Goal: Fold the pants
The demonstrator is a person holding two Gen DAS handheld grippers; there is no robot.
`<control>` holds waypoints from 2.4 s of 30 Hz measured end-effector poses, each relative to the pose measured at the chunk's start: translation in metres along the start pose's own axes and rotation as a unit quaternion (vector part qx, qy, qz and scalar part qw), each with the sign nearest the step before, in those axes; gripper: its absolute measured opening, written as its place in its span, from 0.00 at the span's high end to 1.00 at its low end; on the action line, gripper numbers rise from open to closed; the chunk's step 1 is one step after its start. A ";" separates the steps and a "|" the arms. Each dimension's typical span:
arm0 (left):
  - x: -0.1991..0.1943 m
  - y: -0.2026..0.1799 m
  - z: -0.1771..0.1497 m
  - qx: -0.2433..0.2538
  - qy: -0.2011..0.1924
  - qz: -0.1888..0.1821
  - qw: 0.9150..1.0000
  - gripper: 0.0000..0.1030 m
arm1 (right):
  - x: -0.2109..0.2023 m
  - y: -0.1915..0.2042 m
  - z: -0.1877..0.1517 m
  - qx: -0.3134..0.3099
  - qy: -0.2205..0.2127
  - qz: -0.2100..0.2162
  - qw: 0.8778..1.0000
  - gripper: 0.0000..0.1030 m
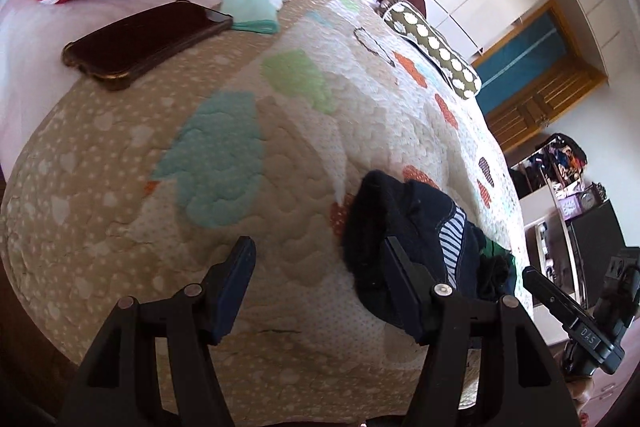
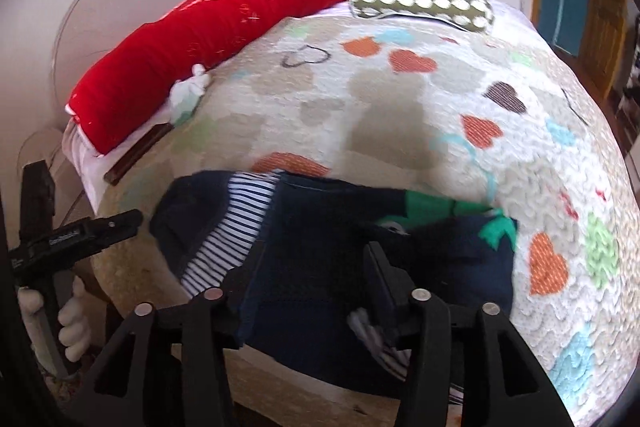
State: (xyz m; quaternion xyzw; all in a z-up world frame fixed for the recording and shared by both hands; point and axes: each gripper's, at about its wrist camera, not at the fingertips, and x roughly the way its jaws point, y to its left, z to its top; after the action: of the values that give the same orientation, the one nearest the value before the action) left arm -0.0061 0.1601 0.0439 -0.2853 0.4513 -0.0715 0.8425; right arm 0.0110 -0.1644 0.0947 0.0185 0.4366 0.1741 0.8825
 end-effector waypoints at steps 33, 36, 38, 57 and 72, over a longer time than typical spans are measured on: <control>-0.007 0.070 -0.004 -0.113 0.009 -0.115 0.987 0.37 | 0.111 0.124 0.023 -0.084 0.105 0.029 0.990 0.33; -0.011 0.073 -0.005 -0.112 0.004 -0.112 0.987 0.37 | 0.126 0.144 0.013 -0.154 0.103 -0.028 0.982 0.25; -0.009 0.075 -0.006 -0.112 0.006 -0.115 0.987 0.37 | 0.131 0.151 0.008 -0.185 0.099 -0.051 0.976 0.19; -0.010 0.065 -0.006 -0.095 0.028 -0.080 0.992 0.35 | 0.092 0.126 0.011 -0.131 0.009 -0.018 0.991 0.78; 0.014 -0.079 -0.016 0.067 0.074 -0.044 0.994 0.35 | -0.032 -0.084 -0.027 0.152 -0.121 0.051 0.980 0.80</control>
State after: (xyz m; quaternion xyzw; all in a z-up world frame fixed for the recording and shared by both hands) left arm 0.0004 0.0833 0.0700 -0.2418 0.4933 -0.1595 0.8202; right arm -0.0035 -0.2564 0.0872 0.1954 0.3460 0.1468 0.9058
